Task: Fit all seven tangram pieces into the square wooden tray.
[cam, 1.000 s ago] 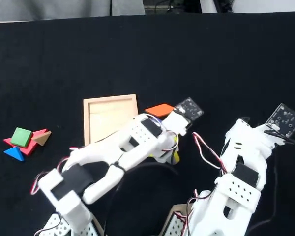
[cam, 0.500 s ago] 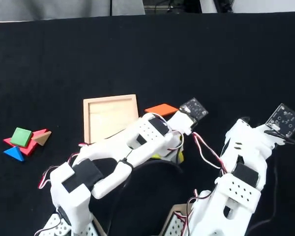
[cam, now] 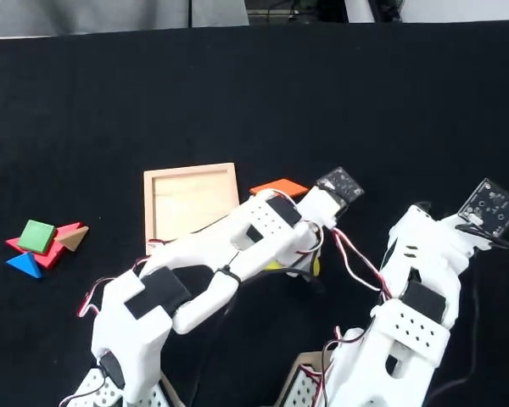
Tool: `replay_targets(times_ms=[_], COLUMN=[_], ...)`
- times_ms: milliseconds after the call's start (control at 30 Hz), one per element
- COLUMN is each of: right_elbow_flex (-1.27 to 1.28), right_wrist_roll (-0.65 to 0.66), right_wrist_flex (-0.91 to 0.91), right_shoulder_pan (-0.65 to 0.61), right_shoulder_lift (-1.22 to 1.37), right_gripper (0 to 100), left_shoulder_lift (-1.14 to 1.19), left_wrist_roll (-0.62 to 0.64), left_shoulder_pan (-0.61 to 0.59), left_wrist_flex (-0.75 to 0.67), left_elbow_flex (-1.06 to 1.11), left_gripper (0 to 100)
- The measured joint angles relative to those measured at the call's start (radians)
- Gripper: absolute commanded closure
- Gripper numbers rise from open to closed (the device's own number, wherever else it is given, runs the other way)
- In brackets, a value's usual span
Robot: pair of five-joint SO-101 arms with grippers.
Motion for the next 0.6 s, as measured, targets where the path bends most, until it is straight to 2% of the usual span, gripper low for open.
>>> replay_targets(times_ms=[133, 600], right_elbow_flex=[0.0, 0.0], right_wrist_roll=[0.0, 0.0], right_wrist_flex=[0.0, 0.0], right_shoulder_pan=[0.0, 0.0], right_shoulder_lift=[0.0, 0.0], right_gripper=[89.5, 89.5], left_shoulder_lift=[0.0, -0.038], left_wrist_roll=[0.0, 0.003], left_shoulder_pan=[0.002, 0.002], left_wrist_flex=[0.003, 0.02], left_elbow_flex=[-0.006, 0.008], left_gripper=[83, 83])
